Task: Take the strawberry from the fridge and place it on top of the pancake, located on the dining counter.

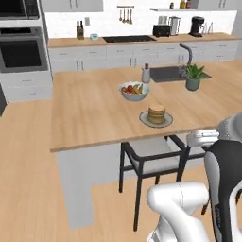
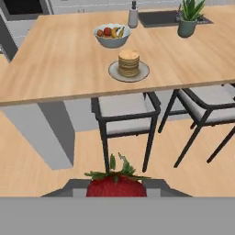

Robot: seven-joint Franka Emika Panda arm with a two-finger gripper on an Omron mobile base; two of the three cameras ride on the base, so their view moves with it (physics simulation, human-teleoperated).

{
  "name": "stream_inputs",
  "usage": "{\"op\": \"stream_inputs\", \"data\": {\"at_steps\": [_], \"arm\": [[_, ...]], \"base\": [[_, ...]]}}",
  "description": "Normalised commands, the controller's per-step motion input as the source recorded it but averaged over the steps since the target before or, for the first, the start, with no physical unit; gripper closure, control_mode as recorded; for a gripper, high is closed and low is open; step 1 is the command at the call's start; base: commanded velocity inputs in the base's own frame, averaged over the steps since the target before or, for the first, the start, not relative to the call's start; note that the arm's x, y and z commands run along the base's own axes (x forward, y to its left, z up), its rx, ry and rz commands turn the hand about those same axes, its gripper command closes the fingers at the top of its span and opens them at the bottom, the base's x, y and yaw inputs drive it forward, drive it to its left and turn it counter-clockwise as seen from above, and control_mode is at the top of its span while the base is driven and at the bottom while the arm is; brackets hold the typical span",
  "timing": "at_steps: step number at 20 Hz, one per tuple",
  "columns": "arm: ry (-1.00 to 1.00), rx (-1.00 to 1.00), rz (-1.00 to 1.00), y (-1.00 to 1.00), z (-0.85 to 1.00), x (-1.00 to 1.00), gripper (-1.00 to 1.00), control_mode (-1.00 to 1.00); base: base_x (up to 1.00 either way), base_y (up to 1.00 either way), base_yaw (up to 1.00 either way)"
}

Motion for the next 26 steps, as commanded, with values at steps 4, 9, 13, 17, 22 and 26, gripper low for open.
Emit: {"op": "stream_inputs", "data": {"at_steps": [4,9,13,17,22,26], "arm": [[0.00,0.00,0.00,0.00,0.00,0.00,1.00,1.00],[0.00,0.00,0.00,0.00,0.00,0.00,1.00,1.00],[0.00,0.00,0.00,0.00,0.00,0.00,1.00,1.00],[0.00,0.00,0.00,0.00,0.00,0.00,1.00,1.00],[0.00,0.00,0.00,0.00,0.00,0.00,1.00,1.00],[0.06,0.00,0.01,-0.03,0.00,0.50,1.00,-1.00]], "base": [[0.10,-0.54,0.45],[0.16,-0.75,0.06],[0.77,-0.06,0.00],[0.83,-0.09,0.00],[0.84,-0.03,0.00],[0.49,0.00,0.00]]}}
